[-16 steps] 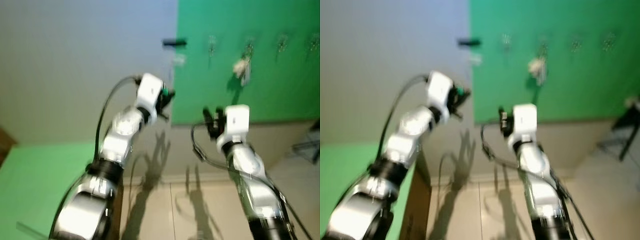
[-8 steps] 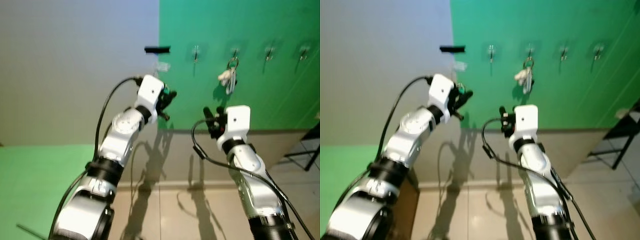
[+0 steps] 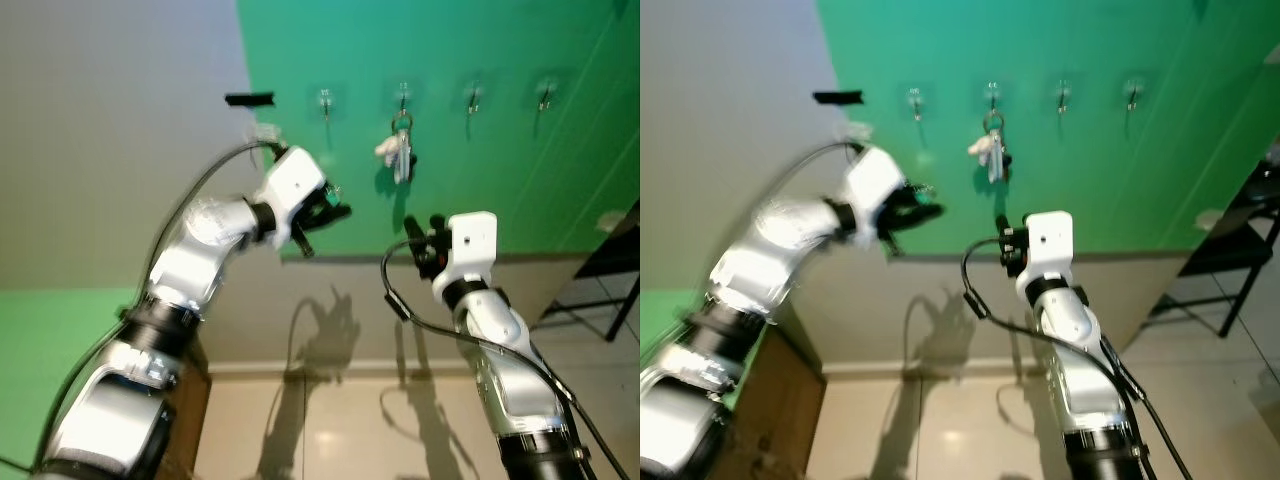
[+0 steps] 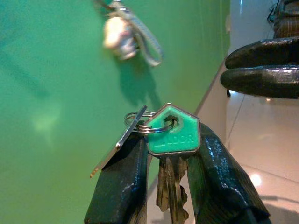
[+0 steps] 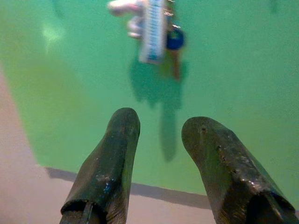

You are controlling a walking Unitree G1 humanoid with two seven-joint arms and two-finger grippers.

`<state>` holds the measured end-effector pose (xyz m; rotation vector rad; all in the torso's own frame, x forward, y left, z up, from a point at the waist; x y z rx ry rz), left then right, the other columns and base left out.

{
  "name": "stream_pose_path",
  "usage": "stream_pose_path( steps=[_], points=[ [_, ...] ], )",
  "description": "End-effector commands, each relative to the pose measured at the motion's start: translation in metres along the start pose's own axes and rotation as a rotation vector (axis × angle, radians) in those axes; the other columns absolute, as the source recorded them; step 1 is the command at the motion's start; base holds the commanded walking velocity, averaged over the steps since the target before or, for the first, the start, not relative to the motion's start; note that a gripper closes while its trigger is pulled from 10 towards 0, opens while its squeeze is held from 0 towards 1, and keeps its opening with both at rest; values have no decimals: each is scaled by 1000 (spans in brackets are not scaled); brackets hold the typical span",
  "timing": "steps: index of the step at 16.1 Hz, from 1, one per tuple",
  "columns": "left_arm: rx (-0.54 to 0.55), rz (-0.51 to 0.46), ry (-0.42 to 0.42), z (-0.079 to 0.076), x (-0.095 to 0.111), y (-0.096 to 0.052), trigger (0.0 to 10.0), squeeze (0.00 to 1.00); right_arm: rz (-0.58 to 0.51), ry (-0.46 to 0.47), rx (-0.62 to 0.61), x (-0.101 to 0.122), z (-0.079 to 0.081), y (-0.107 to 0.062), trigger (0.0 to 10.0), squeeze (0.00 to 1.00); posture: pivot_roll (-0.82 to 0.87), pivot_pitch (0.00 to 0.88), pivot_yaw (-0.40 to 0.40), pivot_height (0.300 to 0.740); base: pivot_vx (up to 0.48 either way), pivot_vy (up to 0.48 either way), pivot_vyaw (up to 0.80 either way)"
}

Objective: Hang keys on a hook

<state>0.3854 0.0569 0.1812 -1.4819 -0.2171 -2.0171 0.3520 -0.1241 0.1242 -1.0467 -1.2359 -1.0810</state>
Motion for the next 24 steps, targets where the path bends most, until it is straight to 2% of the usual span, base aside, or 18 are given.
stream_pose_path(
  steps=[1, 3, 5, 7, 9, 11, 12, 14, 16, 19, 20, 21, 22, 24],
  points=[
    [-19, -37, -8, 9, 18, -4, 10000, 0, 17, 4, 36, -5, 12, 2, 10000, 0, -120, 0, 65, 740, 0, 0, 0],
    [-21, -31, -119, 21, 28, 4, 10000, 0, 13, 9, 40, -3, 14, 4, 10000, 0, -113, 0, 71, 740, 0, 0, 0],
    [-67, -63, -152, 19, 37, 9, 10000, 0, 9, 14, 42, -2, 16, 5, 10000, 0, -111, 0, 78, 740, 0, 0, 0],
    [-105, -37, -240, 20, 38, 21, 10000, 0, 2, 29, 39, -1, 20, 7, 10000, 0, -120, 0, 95, 740, 0, 0, 0],
    [-140, -55, -323, 19, 47, 33, 10000, 0, 2, 35, 37, -2, 22, 5, 10000, 0, -137, 0, 103, 740, 0, 0, 0],
    [-135, -54, -372, 20, 50, 39, 10000, 0, 4, 34, 37, -2, 22, 4, 10000, 0, -144, 2, 105, 740, 0, 0, 0],
    [-115, -55, -425, 23, 54, 45, 10000, 0, 5, 33, 34, -2, 21, 3, 10000, 0, -151, 2, 108, 740, 0, 0, 0],
    [-98, -70, -447, 27, 61, 49, 10000, 0, 4, 33, 31, -2, 20, 3, 10000, 0, -154, 2, 110, 740, 0, 0, 0],
    [-62, -73, -414, 30, 65, 53, 10000, 0, 6, 33, 30, -2, 20, 3, 10000, 0, -158, 2, 112, 740, 0, 0, 0],
    [57, -103, -483, 46, 66, 55, 10000, 0, 11, 34, 26, -5, 21, 2, 10000, 0, -162, 2, 116, 740, 0, 0, 0],
    [123, -143, -517, 56, 70, 54, 10000, 0, 15, 34, 26, -6, 21, 0, 10000, 0, -166, 0, 116, 740, 0, 0, 0],
    [132, -148, -516, 57, 71, 54, 10000, 0, 16, 34, 27, -7, 21, 0, 10000, 0, -166, 0, 116, 740, 0, 0, 0],
    [150, -194, -520, 60, 78, 54, 10000, 0, 18, 32, 28, -8, 22, -1, 10000, 0, -173, 0, 119, 740, 0, 0, 0],
    [139, -213, -525, 58, 83, 57, 10000, 0, 18, 29, 26, -8, 21, -1, 10000, 0, -179, 0, 123, 740, 0, 0, 0]
  ],
)
Point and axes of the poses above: a point about 5 cm out from each wrist's last joint towards the gripper, its own y axis pointing out of the wrist towards the gripper, its own x axis along the axis of the wrist's last joint, z = x × y, the point moved 6 cm from there along y, pointing out of the wrist towards the gripper, and after that the axes turned 5 degrees about y, right-handed, at the moved point
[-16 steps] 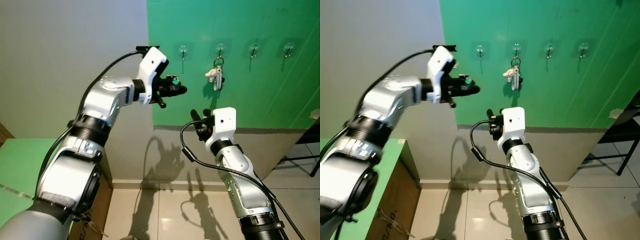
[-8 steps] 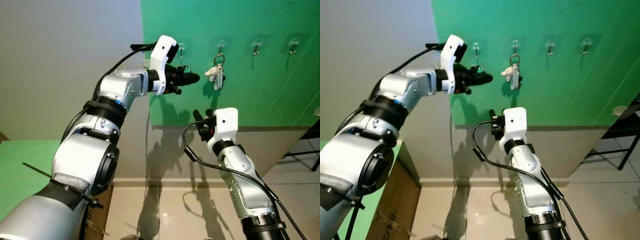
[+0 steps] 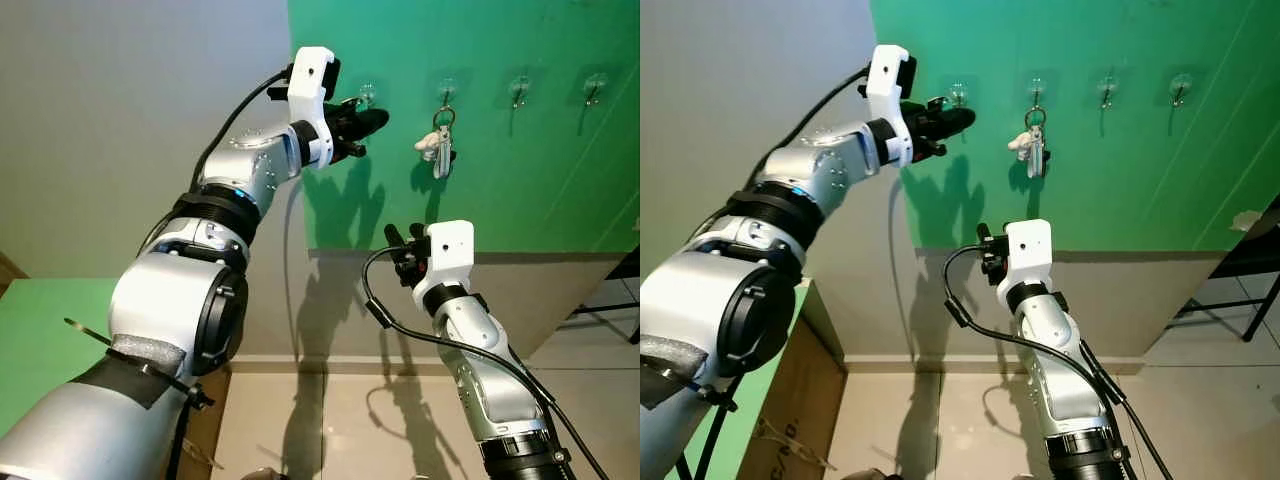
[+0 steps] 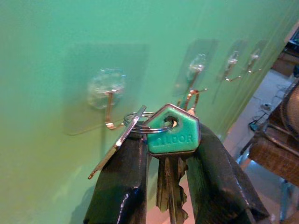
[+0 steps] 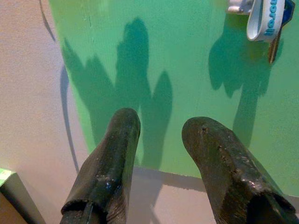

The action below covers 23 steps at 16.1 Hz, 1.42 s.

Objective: Hang keys on a hook

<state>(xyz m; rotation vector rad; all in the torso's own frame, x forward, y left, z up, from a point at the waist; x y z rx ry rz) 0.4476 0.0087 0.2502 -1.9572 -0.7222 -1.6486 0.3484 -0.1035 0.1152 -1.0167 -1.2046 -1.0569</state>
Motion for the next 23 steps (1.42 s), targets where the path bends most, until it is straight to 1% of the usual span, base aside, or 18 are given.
stream_pose_path(
  steps=[1, 4, 8, 9, 11, 14, 19, 21, 23],
  points=[
    [-8, -19, 16, -5, 13, 4, 10000, 0, -7, -6, -3, 3, 0, -1, 10000, 0, -182, 0, 126, 740, 0, 0, 0],
    [-2, 22, 5, -11, 4, 10, 10000, 0, -8, -6, -7, 2, 1, -3, 10000, 0, -195, 0, 135, 740, 0, 0, 0],
    [9, 39, 1, -13, 1, 13, 10000, 0, -6, -4, -14, 1, 0, -5, 10000, 0, -206, 0, 143, 740, 0, 0, 0],
    [31, 38, -20, -12, 2, 14, 10000, 0, -4, -4, -17, 0, -1, -6, 10000, 0, -209, 0, 146, 740, 0, 0, 0],
    [54, 36, -34, -9, 3, 13, 10000, 0, -2, -2, -19, 0, 0, -6, 10000, 0, -210, 0, 147, 740, 0, 0, 0],
    [64, 24, -40, -7, 6, 13, 10000, 0, 1, 2, -20, -1, 0, -7, 10000, 0, -211, 0, 149, 740, 0, 0, 0],
    [167, 16, -69, 9, 6, 8, 10000, 0, 6, 9, -24, -2, 1, -9, 10000, 0, -220, 0, 159, 740, 0, 0, 0],
    [192, 12, -82, 11, 5, 8, 10000, 0, 10, 13, -28, -3, 1, -10, 10000, 0, -227, 4, 162, 740, 0, 0, 0],
    [195, 9, -105, 9, 4, 10, 10000, 0, 12, 17, -32, -3, 1, -11, 10000, 0, -237, 9, 168, 740, 0, 0, 0]
  ],
)
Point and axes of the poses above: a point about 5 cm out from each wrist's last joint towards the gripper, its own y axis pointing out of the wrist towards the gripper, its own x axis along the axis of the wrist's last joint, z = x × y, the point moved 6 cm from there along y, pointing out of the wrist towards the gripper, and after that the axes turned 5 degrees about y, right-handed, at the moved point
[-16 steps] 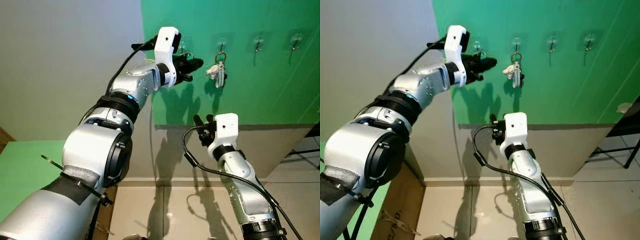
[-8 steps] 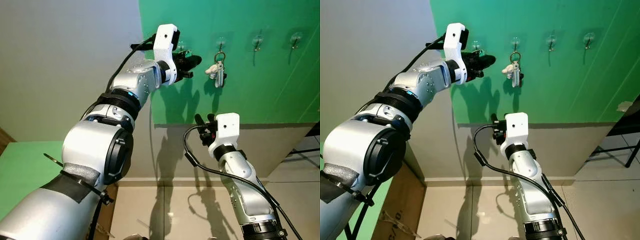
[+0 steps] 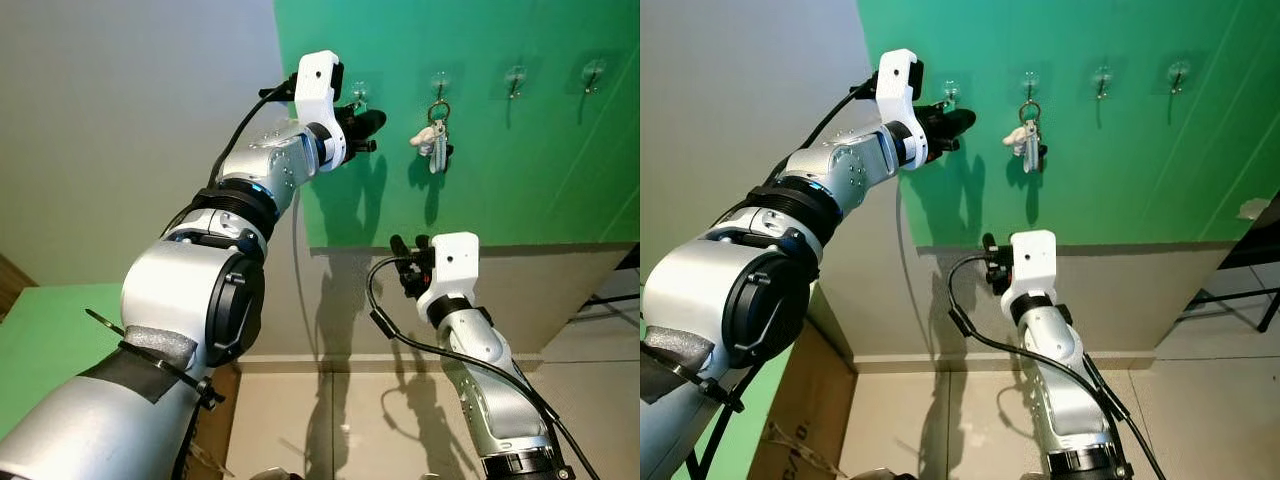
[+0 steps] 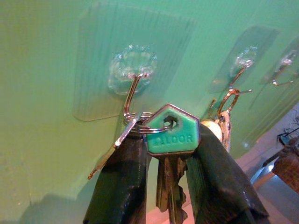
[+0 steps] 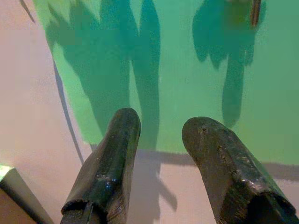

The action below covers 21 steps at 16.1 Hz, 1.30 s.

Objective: Hang keys on a hook

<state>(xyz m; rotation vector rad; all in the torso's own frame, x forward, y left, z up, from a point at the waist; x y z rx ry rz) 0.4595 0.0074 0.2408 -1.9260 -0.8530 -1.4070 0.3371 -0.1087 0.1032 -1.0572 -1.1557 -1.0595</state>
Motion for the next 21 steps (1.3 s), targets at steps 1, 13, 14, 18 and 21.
stream_pose_path(
  steps=[1, 13, 14, 18, 21],
  points=[
    [4, -22, 4, -2, 11, 0, 10000, 0, -25, 5, 7, 9, 5, 0, 10000, 0, -237, 9, 168, 740, 0, 0, 0],
    [135, 120, 206, 18, -21, -2, 10000, 0, 0, 35, -23, 3, 3, -6, 10000, 0, -261, 32, 199, 740, 0, 0, 0],
    [127, 112, 232, 16, -18, -1, 10000, 1000, 1, 34, -22, 3, 4, -6, 10000, 0, -256, 32, 198, 740, 0, 0, 0],
    [114, 96, 292, 15, -12, -1, 10000, 1000, 5, 31, -16, 3, 4, -5, 10000, 0, -251, 31, 192, 740, 0, 0, 0],
    [95, 143, 487, 15, -21, -1, 10000, 1000, 13, 29, -10, 1, 5, -5, 10000, 0, -246, 33, 189, 740, 0, 0, 0]
  ],
)
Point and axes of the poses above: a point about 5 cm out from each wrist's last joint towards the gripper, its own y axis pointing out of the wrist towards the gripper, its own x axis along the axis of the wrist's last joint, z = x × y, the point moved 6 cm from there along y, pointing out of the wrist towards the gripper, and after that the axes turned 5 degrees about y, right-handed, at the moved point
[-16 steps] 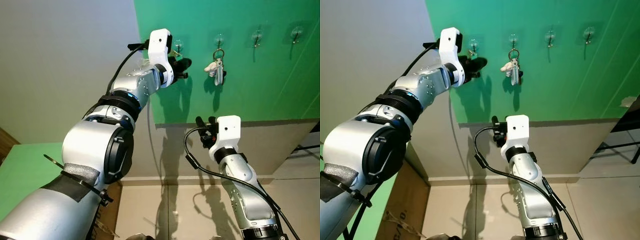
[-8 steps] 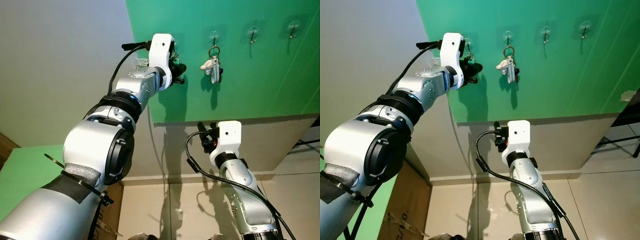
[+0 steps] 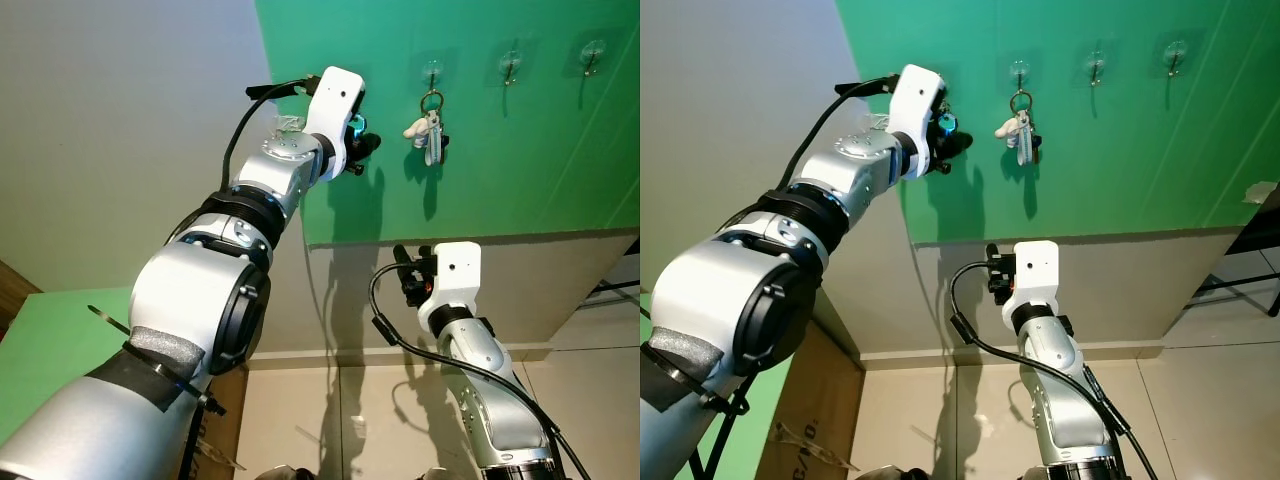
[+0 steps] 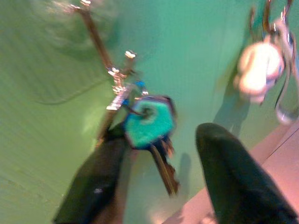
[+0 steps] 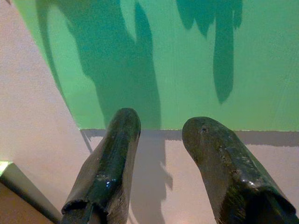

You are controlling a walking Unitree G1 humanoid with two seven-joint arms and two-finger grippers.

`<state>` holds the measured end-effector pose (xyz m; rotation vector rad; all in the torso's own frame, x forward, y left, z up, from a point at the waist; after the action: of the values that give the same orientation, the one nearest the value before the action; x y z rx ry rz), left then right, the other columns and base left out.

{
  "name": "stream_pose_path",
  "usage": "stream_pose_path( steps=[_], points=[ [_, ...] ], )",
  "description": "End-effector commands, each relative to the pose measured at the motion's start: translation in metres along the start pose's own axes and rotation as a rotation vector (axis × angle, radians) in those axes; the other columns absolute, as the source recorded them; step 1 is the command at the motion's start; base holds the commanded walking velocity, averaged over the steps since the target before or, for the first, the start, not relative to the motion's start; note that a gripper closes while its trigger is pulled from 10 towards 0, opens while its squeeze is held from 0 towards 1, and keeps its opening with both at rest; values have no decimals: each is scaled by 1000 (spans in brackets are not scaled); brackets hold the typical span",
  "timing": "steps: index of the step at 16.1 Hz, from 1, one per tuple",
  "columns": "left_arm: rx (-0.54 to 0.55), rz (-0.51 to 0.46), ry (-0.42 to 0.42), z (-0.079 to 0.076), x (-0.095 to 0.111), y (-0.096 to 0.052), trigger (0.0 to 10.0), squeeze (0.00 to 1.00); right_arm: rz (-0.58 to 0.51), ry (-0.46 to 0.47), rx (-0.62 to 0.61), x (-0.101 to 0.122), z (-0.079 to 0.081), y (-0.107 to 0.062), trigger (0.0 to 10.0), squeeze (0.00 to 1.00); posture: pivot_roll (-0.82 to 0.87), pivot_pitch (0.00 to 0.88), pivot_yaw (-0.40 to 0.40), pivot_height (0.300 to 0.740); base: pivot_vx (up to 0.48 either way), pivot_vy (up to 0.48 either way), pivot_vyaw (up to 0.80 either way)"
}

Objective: Hang keys on a hook

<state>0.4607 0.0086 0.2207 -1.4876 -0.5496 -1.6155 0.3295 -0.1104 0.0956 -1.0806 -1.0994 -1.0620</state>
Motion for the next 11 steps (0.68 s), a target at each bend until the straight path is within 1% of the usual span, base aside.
stream_pose_path(
  steps=[1, 3, 5, 7, 9, 11],
  points=[
    [13, 25, 45, 5, -8, -2, 10000, 1000, -21, 3, 21, 9, 7, 1, 10000, 0, -243, 33, 187, 740, 0, 0, 0],
    [14, 66, 38, 4, -23, -2, 10000, 1000, -15, 2, 27, 7, 8, 2, 10000, 0, -243, 33, 187, 740, 0, 0, 0],
    [29, 106, 14, 7, -39, -4, 10000, 1000, -11, 3, 28, 6, 9, 2, 10000, 0, -239, 33, 190, 740, 0, 0, 0],
    [36, 130, 5, 9, -49, -6, 10000, 1000, -6, 2, 30, 5, 9, 2, 10000, 0, -238, 32, 188, 740, 0, 0, 0],
    [36, 196, -7, 6, -82, -10, 10000, 1000, 4, 2, 37, 2, 10, 1, 10000, 0, -228, 32, 180, 740, 0, 0, 0],
    [36, 229, 11, 4, -104, -14, 10000, 1000, 9, -2, 42, 1, 9, 1, 10000, 0, -217, 28, 174, 740, 0, 0, 0]
  ],
)
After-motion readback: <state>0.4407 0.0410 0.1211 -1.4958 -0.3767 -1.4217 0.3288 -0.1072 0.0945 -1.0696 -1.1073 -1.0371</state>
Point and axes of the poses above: a point about 5 cm out from each wrist's last joint towards the gripper, its own y axis pointing out of the wrist towards the gripper, its own x axis along the axis of the wrist's last joint, z = x × y, the point moved 6 cm from there along y, pointing out of the wrist towards the gripper, and after that the axes turned 5 degrees about y, right-handed, at the moved point
